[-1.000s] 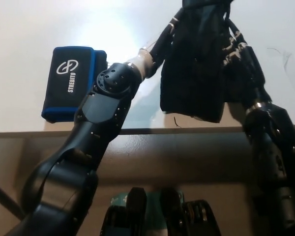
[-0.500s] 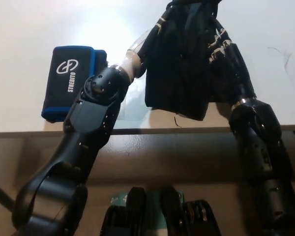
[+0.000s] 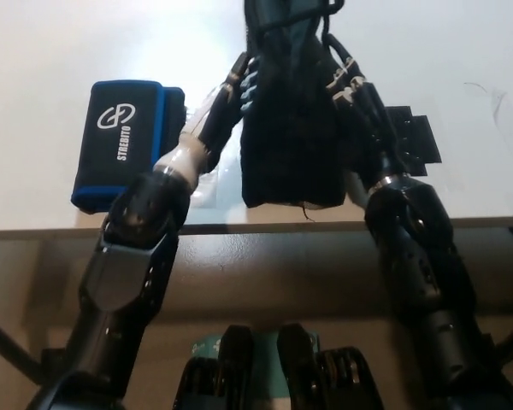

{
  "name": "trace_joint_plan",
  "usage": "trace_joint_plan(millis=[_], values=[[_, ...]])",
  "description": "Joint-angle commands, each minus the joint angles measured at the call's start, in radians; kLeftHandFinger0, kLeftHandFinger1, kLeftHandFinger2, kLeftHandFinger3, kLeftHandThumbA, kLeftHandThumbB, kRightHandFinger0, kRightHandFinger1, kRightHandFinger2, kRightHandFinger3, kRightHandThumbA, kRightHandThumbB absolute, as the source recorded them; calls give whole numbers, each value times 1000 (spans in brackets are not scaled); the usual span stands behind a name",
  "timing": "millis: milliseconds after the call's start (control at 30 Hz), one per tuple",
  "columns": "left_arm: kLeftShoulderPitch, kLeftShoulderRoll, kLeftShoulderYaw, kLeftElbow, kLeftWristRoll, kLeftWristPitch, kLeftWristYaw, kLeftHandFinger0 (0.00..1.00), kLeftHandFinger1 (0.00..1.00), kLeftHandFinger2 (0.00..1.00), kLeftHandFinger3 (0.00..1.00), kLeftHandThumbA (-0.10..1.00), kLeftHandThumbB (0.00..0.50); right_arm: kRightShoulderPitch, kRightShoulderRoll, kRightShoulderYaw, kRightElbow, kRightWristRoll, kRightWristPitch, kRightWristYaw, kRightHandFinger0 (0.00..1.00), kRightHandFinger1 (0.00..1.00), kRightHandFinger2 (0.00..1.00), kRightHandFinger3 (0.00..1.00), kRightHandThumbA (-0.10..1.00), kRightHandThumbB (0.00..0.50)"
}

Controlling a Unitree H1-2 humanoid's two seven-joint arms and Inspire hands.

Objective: Use both hands to pick up the lunch bag on the right hand side and smoothly move it near the note book on the left hand side

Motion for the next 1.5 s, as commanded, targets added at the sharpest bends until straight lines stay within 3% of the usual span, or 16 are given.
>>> trace_joint_plan(millis=[0, 367, 600, 733, 1100, 1467], values=[[7, -7, 26, -107, -8, 14, 44, 1000, 1000, 1000, 1000, 1000, 395, -95, 52, 36, 35, -21, -47, 66, 1000, 1000, 1000, 1000, 1000, 392], [72, 16, 53, -295, -20, 117, 56, 1000, 1000, 1000, 1000, 1000, 385, -123, 103, 40, 91, -39, -86, 52, 1000, 1000, 1000, 1000, 1000, 396], [64, 38, 64, -342, -35, 130, 36, 1000, 1000, 1000, 1000, 1000, 419, -145, 110, 38, 105, -43, -84, 50, 1000, 1000, 1000, 1000, 1000, 425], [53, 33, 84, -346, -45, 79, 51, 1000, 1000, 1000, 1000, 1000, 368, -163, 121, 32, 130, -41, -93, 57, 1000, 1000, 1000, 1000, 1000, 425], [48, 58, 96, -366, -22, 101, 68, 1000, 1000, 1000, 1000, 1000, 389, -204, 153, 23, 182, -31, -101, 66, 1000, 1000, 1000, 1000, 1000, 406], [38, 72, 93, -336, -24, 103, 66, 1000, 1000, 1000, 1000, 1000, 360, -209, 149, 21, 204, -42, -126, 62, 1000, 1000, 1000, 1000, 1000, 407]])
